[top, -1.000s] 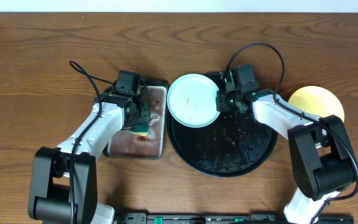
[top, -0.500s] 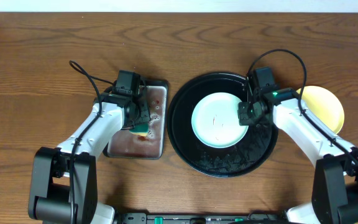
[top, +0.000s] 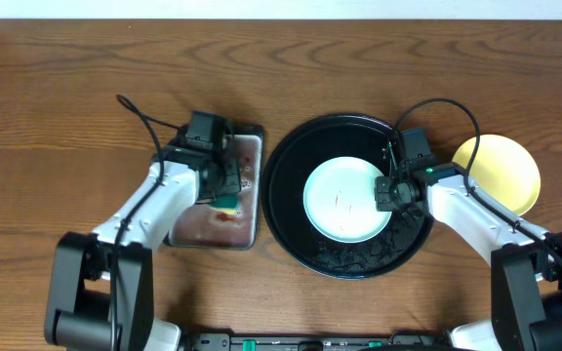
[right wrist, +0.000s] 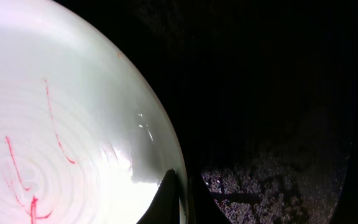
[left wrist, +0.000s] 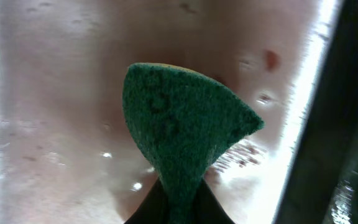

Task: Clean dirty plates on tray and stack at the side
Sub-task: 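Slide the pale green plate to the tray center with the right gripper, then scrub the pale green plate with the sponge in the left gripper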

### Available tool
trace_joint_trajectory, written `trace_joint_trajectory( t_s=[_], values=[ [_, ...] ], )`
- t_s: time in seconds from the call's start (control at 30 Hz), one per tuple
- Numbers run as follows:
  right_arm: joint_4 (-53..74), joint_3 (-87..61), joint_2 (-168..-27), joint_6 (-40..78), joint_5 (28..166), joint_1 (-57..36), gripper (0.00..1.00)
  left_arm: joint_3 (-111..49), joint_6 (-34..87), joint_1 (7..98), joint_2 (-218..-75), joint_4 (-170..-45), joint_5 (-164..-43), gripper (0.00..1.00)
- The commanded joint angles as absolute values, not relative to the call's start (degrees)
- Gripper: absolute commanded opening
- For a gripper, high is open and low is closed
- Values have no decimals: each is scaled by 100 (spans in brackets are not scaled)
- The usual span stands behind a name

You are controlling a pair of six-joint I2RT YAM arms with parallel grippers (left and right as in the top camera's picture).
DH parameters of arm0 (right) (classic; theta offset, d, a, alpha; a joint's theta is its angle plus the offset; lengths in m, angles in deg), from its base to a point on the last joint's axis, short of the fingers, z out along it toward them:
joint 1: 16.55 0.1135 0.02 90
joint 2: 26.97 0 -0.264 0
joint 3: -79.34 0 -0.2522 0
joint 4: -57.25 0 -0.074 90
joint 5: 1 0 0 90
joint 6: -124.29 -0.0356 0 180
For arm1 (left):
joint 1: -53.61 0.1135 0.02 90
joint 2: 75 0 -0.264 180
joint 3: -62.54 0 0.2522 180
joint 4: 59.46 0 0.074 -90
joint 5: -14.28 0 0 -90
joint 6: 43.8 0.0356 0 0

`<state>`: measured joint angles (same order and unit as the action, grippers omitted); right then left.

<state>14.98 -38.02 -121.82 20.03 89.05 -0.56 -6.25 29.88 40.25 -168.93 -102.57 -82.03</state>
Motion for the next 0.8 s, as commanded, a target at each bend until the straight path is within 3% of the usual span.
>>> trace_joint_trajectory(
  t_s=[0.0, 0.33, 0.77],
  values=[
    [1500, -4022, -12322, 1973, 8920, -38, 1, -588, 3159, 3577, -16373, -10137, -8303, 7],
    [1504, -4022, -12322, 1970, 8951, -38, 1, -585, 2595, 1787, -16290, -8998, -8301, 7],
    [1504, -4022, -12322, 1970, 9014, -38, 1, -588, 1393, 569, -17512, -7457, -8432, 8]
  ],
)
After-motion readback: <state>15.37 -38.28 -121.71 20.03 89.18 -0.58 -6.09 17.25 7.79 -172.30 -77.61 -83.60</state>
